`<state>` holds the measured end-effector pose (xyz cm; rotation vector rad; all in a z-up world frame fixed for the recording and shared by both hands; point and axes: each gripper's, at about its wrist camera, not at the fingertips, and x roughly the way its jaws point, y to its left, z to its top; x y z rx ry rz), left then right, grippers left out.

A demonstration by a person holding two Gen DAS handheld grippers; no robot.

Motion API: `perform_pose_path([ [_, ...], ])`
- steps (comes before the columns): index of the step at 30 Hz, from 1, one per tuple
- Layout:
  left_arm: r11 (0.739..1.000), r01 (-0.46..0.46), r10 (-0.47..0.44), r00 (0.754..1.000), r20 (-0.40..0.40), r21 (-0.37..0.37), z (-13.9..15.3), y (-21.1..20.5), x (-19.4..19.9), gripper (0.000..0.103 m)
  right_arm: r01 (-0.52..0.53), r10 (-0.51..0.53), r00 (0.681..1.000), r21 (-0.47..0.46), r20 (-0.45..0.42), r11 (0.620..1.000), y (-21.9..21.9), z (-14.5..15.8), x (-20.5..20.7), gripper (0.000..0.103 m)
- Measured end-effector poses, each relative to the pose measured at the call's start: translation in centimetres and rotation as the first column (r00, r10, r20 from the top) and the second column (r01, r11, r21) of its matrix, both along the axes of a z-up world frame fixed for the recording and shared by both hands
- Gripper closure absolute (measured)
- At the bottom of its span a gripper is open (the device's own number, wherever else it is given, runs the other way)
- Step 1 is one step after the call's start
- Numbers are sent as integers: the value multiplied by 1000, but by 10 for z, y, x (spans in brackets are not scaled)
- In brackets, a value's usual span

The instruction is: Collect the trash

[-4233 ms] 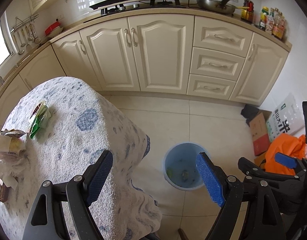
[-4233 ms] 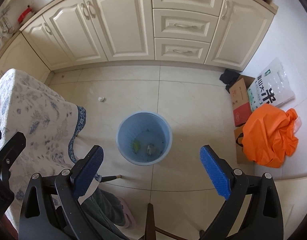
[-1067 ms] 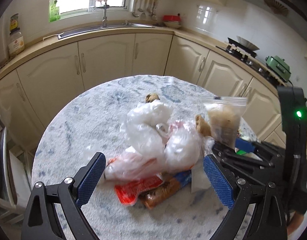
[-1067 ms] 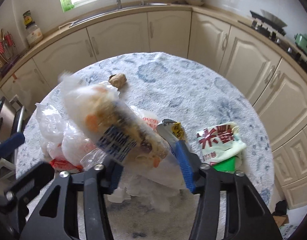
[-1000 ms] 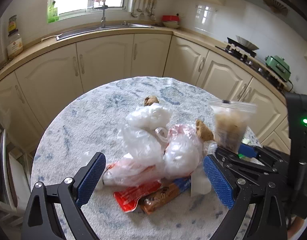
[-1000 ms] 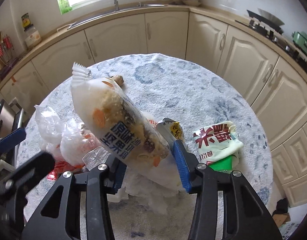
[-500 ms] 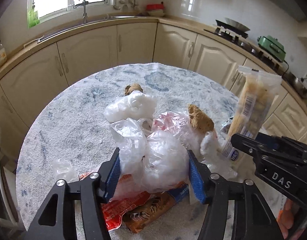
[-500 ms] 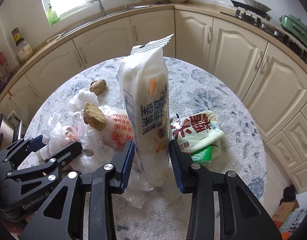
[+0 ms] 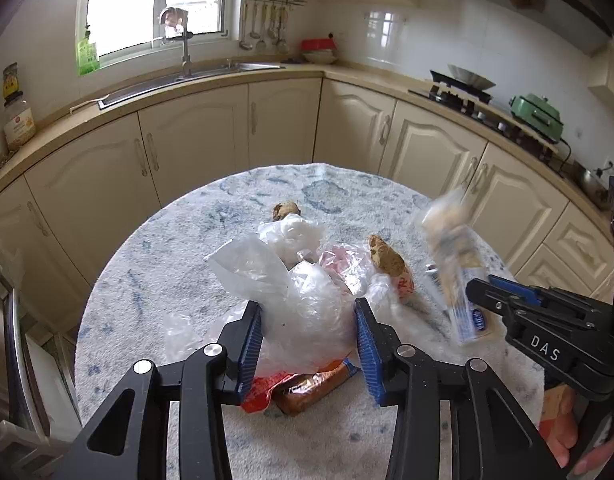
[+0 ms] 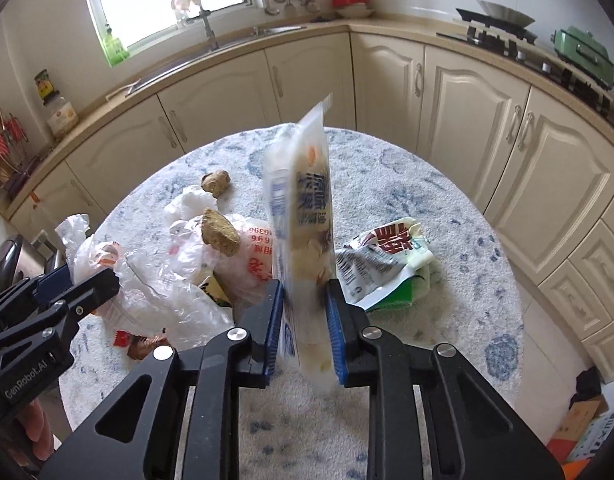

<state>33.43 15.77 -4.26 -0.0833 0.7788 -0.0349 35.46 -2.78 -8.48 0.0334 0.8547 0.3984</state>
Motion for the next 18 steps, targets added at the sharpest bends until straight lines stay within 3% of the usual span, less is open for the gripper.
perform_pose_path([
  [5, 1000, 0, 0, 999, 33, -5, 13, 5, -36, 69, -13, 13, 999, -18, 30, 1000, -1, 11, -23, 91],
  [10, 996, 73, -72, 997, 35, -51, 13, 13, -95, 69, -20, 19, 1000, -46, -7, 999, -8, 3, -36, 89],
  [11, 995, 84, -82, 996, 35, -51, 12, 15, -105, 69, -9, 8, 1000, -57, -16, 998, -9, 0, -35, 83],
  [12, 995, 87, -86, 996, 29, -52, 10, 18, -116, 67, -1, -1, 1000, -65, -29, 998, -11, -4, -33, 69],
  [13, 995, 88, -87, 996, 17, -55, 7, 21, -126, 64, 7, -10, 999, -72, -50, 997, -11, -9, -29, 59],
  [14, 994, 92, -91, 996, 12, -66, 6, 24, -133, 54, 11, -15, 998, -72, -60, 997, -12, -13, -26, 45],
  [15, 994, 82, -81, 997, 11, -66, 5, 28, -142, 46, 16, -21, 998, -78, -64, 997, -12, -16, -23, 41],
  [16, 996, 64, -64, 998, 14, -58, 4, 30, -147, 25, 27, -33, 997, -100, -69, 995, -11, -20, -19, 41],
  [17, 998, 43, -42, 999, 18, -48, 3, 32, -152, 13, 32, -41, 996, -117, -74, 993, -9, -23, -15, 41],
  [18, 999, 18, -17, 1000, 22, -46, 3, 35, -158, 13, 31, -41, 996, -128, -81, 991, -6, -27, -9, 40],
])
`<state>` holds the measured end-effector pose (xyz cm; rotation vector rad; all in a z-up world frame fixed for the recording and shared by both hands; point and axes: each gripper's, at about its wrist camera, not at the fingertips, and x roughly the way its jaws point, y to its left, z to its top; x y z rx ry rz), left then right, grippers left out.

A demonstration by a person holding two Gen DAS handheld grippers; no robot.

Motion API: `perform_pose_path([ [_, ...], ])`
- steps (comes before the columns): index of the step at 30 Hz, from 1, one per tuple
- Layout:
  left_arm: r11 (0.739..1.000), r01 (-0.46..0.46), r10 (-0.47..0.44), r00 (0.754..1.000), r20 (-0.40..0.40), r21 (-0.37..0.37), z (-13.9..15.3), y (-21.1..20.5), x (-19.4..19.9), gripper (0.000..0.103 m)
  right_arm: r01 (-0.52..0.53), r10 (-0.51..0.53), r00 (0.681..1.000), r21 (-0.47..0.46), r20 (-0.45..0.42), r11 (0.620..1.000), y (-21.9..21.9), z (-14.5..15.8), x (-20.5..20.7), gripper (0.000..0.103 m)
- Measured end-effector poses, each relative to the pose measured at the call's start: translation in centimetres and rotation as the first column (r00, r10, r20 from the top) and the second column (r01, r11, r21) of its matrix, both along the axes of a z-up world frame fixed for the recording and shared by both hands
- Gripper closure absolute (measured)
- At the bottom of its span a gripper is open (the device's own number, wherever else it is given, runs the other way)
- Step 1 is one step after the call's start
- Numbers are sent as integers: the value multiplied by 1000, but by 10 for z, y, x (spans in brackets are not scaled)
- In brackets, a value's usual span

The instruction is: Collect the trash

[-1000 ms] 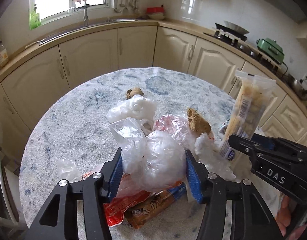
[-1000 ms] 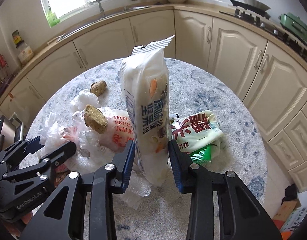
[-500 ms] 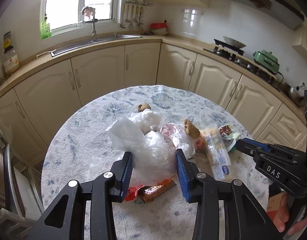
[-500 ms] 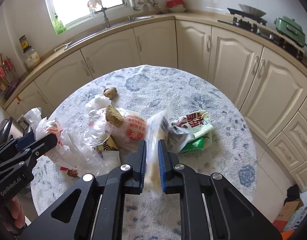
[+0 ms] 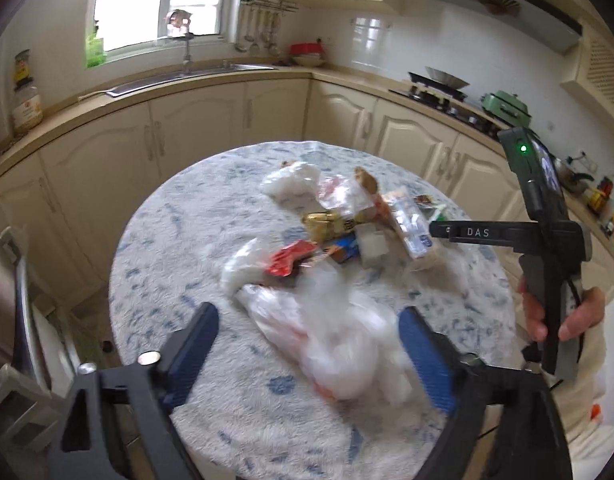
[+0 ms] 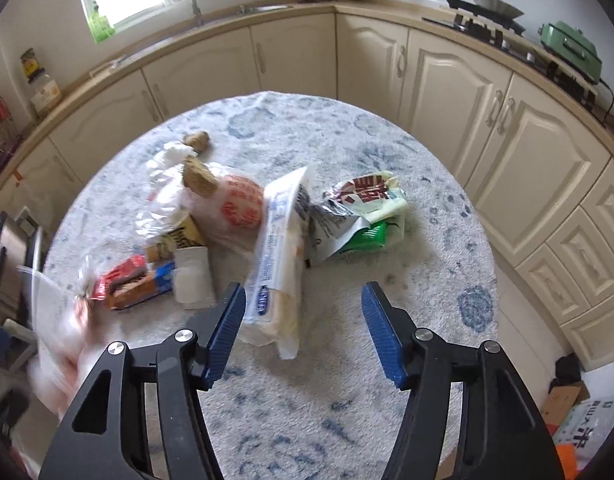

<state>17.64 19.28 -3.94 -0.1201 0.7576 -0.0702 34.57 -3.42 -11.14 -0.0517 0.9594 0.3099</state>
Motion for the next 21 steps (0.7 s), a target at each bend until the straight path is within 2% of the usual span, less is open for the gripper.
perform_pose_path([
  [2, 999, -16, 16, 1000, -3, -29, 0, 4, -5, 12, -4, 3, 1000, -26, -27, 1000, 6, -10, 12, 37],
  [4, 996, -43, 42, 999, -17, -79, -3, 10, -6, 4, -18, 16, 998, -38, -59, 999, 15, -20, 23, 37],
  [8, 984, -127, 110, 985, -133, -122, -20, 16, 20, 3, -41, 37, 995, -45, -96, 998, 30, -36, 38, 38],
  [9, 979, -141, 117, 979, -165, -144, -25, 16, 28, 3, -47, 42, 994, -49, -98, 998, 33, -40, 41, 49],
  [10, 976, -149, 118, 975, -190, -161, -29, 16, 33, 4, -56, 50, 995, -65, -87, 996, 36, -42, 40, 52],
  [11, 972, -154, 115, 970, -213, -175, -32, 15, 38, 5, -68, 62, 996, -80, -70, 995, 39, -41, 37, 67],
  [17, 964, -130, 60, 957, -285, -234, -42, 1, 67, 5, -86, 88, 991, 18, -99, 996, 20, -36, 13, 68],
  [19, 960, -152, 74, 947, -312, -235, -49, -1, 77, 6, -90, 93, 991, 37, -92, 995, 12, -33, 0, 68],
  [20, 956, -169, 84, 941, -329, -240, -55, 1, 81, 11, -92, 96, 991, 46, -92, 995, 8, -31, -6, 68],
  [21, 958, -182, 112, 948, -297, -222, -53, -1, 80, 10, -94, 99, 991, 54, -94, 994, 5, -31, -11, 68],
])
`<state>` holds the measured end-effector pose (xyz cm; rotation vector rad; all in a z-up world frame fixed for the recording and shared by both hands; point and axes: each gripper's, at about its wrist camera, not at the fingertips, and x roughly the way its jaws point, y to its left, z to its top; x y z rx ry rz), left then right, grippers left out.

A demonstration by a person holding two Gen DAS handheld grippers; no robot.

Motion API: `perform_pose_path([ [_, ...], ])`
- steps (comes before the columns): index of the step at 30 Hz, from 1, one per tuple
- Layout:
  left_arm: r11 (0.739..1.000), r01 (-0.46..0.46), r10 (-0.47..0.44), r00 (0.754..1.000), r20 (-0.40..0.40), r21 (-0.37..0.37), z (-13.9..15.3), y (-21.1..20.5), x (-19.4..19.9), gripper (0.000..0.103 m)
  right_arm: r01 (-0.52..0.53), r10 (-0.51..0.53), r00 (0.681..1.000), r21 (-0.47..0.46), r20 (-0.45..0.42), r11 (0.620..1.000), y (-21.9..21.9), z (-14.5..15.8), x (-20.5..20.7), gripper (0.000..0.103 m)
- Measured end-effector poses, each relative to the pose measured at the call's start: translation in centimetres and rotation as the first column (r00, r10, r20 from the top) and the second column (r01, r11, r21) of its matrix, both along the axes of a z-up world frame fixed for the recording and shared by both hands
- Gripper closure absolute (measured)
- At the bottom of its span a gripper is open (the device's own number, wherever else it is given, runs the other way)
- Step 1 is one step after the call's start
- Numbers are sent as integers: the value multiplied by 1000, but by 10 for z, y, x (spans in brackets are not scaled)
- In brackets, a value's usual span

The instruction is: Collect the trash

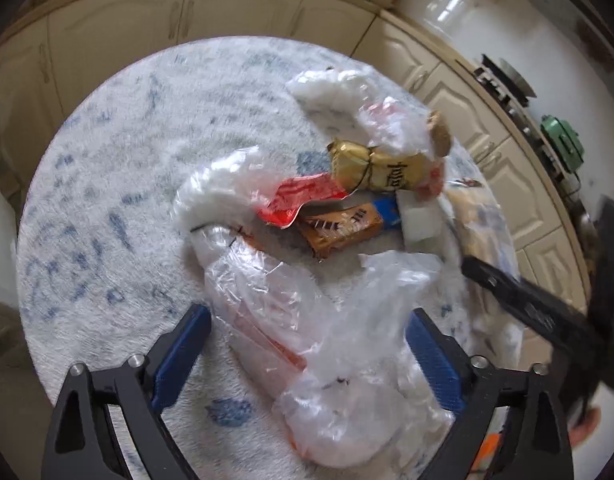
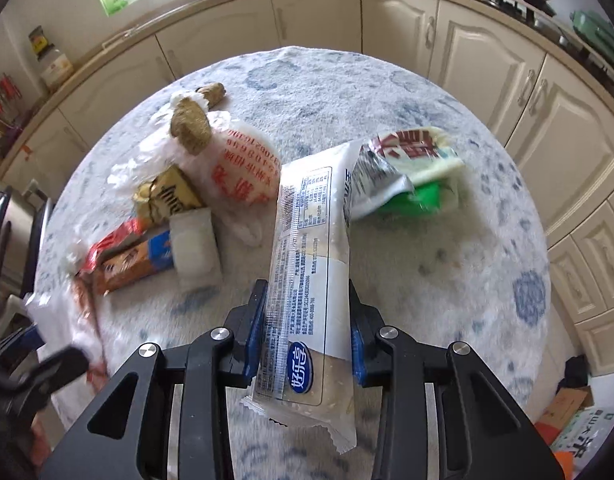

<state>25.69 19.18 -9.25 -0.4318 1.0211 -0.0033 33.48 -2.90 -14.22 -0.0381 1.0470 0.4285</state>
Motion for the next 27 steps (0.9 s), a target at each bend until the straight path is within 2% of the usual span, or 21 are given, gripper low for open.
perform_pose_path([
  [1, 1000, -13, 13, 1000, 2, 23, 0, -2, 0, 24, -5, 5, 1000, 5, -3, 1000, -3, 1, -5, 68],
  [3, 994, -41, 40, 999, 10, 102, -1, -5, 0, 38, -9, 9, 1000, 0, -1, 1000, -4, 1, -13, 69],
  [5, 985, -65, 63, 998, 17, 162, 0, -7, -3, 59, -14, 14, 1000, 5, -3, 1000, -5, -1, -19, 69],
  [9, 987, -31, 29, 999, 16, 156, 4, -5, -14, 66, -41, 41, 999, 1, -21, 999, -4, -10, -31, 68],
  [11, 983, -11, 8, 1000, 19, 181, 7, -5, -20, 69, -35, 36, 999, -27, 11, 999, -2, -12, -38, 64],
  [13, 979, 19, -24, 999, 23, 204, 9, -6, -29, 71, -42, 44, 998, -63, 36, 997, 4, -12, -42, 51],
  [14, 977, 31, -37, 999, 24, 210, 10, -7, -34, 73, -35, 39, 998, -87, 46, 996, 8, -15, -42, 26],
  [15, 976, 44, -50, 998, 23, 213, 9, -10, -36, 74, -19, 25, 998, -108, 51, 994, 11, -18, -41, 8],
  [16, 975, 52, -58, 998, 23, 216, 9, -12, -37, 75, 1, 8, 997, -115, 72, 993, 13, -23, -41, 6],
  [17, 975, 58, -65, 998, 26, 214, 11, -12, -40, 77, 10, 2, 994, -107, 106, 994, 14, -23, -43, 7],
  [19, 976, 67, -75, 997, 31, 209, 14, -12, -46, 78, 10, 2, 991, -87, 136, 996, 12, -21, -47, 21],
  [20, 976, 70, -79, 996, 33, 208, 15, -11, -48, 79, 17, -4, 988, -81, 152, 997, 11, -18, -49, 48],
  [21, 975, 74, -83, 996, 37, 210, 17, -12, -50, 79, 24, -12, 988, -71, 155, 997, 8, -16, -49, 69],
  [27, 976, 79, -94, 994, 63, 204, 24, -17, -54, 81, 49, -43, 991, -41, 127, 998, -2, -14, -51, 70],
])
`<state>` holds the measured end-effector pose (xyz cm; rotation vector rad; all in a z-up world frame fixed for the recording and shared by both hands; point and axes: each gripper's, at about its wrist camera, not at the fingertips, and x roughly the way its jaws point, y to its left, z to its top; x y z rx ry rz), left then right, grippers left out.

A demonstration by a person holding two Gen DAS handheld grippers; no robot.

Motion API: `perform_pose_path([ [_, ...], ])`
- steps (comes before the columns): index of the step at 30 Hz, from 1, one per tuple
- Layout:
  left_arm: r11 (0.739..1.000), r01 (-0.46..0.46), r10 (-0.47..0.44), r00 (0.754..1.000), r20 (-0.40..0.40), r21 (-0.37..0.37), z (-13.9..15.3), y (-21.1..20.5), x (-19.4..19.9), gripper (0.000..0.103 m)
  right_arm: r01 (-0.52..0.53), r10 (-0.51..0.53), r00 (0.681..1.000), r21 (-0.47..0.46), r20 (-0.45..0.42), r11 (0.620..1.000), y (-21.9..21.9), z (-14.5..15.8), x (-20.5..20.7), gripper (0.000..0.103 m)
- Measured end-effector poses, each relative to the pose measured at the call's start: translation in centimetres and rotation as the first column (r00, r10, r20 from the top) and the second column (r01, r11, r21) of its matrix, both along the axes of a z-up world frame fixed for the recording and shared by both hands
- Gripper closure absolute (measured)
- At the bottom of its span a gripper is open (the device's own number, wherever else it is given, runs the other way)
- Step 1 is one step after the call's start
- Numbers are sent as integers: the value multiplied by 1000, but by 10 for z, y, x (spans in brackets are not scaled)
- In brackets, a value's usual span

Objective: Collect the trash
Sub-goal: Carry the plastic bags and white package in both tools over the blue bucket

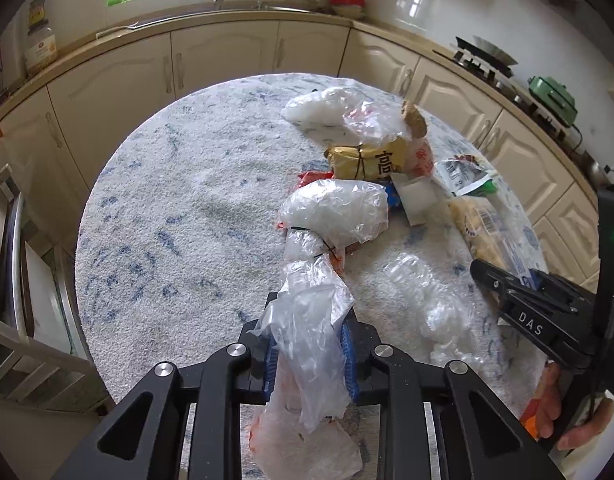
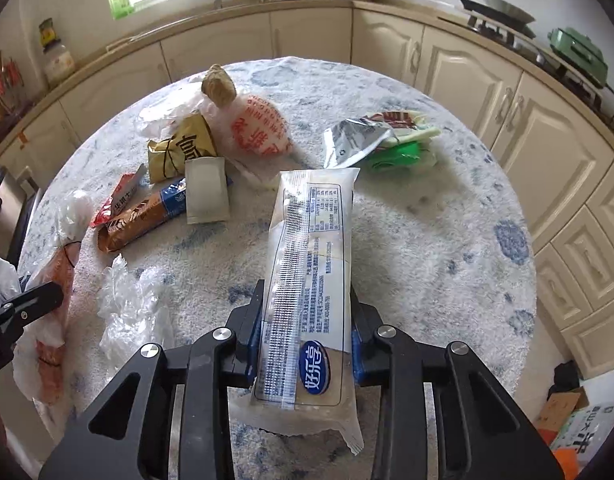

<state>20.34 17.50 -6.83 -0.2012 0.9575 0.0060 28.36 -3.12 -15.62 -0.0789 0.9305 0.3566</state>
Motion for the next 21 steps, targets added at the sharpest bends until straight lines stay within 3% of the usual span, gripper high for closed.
perform_pose_path([
  [12, 998, 64, -66, 995, 77, 24, 25, -24, -8, 82, 70, -71, 997, 60, 30, 996, -33, 24, -19, 70],
  [21, 988, 150, -156, 975, 161, 47, 54, -43, -18, 83, 132, -140, 987, 97, 82, 986, -63, 44, -38, 70],
])
